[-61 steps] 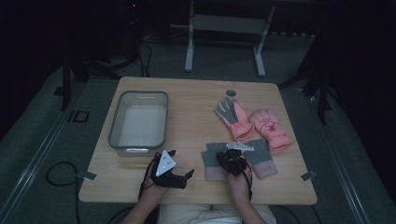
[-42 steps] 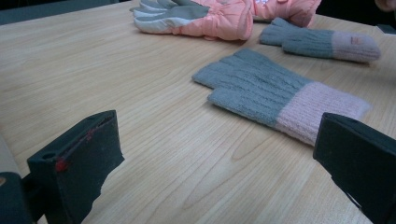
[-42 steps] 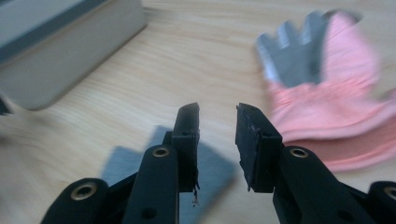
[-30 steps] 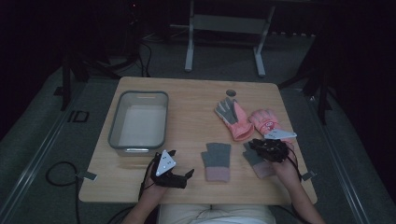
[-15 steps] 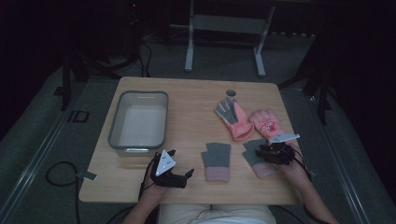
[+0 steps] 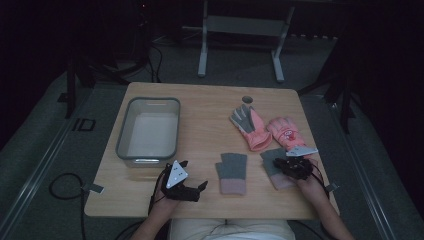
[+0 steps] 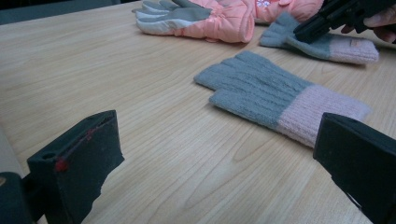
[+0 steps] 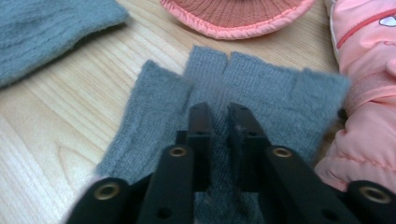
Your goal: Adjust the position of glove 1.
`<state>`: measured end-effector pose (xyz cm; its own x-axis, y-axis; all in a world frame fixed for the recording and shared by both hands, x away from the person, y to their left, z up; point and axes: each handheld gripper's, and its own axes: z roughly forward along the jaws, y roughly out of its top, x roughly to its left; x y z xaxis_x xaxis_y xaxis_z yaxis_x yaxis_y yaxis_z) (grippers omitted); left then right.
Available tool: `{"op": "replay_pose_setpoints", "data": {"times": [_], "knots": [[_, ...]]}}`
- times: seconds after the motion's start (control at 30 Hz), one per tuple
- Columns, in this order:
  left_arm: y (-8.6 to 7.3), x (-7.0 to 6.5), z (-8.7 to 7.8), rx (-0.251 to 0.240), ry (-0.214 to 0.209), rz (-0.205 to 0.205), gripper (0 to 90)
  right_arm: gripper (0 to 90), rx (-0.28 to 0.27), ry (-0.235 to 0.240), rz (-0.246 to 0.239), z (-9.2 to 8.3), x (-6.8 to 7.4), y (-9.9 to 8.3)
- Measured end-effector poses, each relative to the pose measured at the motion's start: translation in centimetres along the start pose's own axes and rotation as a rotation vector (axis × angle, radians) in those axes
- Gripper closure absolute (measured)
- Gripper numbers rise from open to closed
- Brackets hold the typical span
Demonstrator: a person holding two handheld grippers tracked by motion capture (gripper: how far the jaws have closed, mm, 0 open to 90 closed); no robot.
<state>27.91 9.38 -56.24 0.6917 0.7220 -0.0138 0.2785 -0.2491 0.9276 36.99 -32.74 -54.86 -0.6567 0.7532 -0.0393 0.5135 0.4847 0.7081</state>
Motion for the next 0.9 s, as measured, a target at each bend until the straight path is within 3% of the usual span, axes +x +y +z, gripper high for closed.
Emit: {"op": "replay_pose_setpoints", "data": {"times": [0.13,0.23,0.3,0.4,0.53,0.67,0.9], "knots": [[0.0,0.0,0.0,-0.004,0.002,-0.003,0.6,85.3,0.010,-0.041,0.031,-0.5,0.9,0.7],[0.0,0.0,0.0,-0.004,0.002,-0.004,0.6,85.4,-0.033,-0.069,0.070,-1.9,2.1,1.7],[0.0,0.0,0.0,-0.002,0.000,-0.003,0.6,85.4,-0.072,-0.066,0.128,-3.2,2.8,2.5],[0.0,0.0,0.0,-0.004,0.001,-0.002,0.6,85.4,-0.100,-0.108,0.120,-4.9,4.3,3.7],[0.0,0.0,0.0,-0.004,0.001,-0.001,0.6,85.5,-0.131,-0.129,0.180,-6.1,5.6,4.2],[0.0,0.0,0.0,-0.003,0.002,0.000,0.6,85.4,-0.123,-0.108,0.237,-5.7,6.4,3.4],[0.0,0.0,0.0,-0.002,-0.001,0.004,0.6,85.3,-0.046,-0.092,0.250,-3.0,6.6,1.5]]}}
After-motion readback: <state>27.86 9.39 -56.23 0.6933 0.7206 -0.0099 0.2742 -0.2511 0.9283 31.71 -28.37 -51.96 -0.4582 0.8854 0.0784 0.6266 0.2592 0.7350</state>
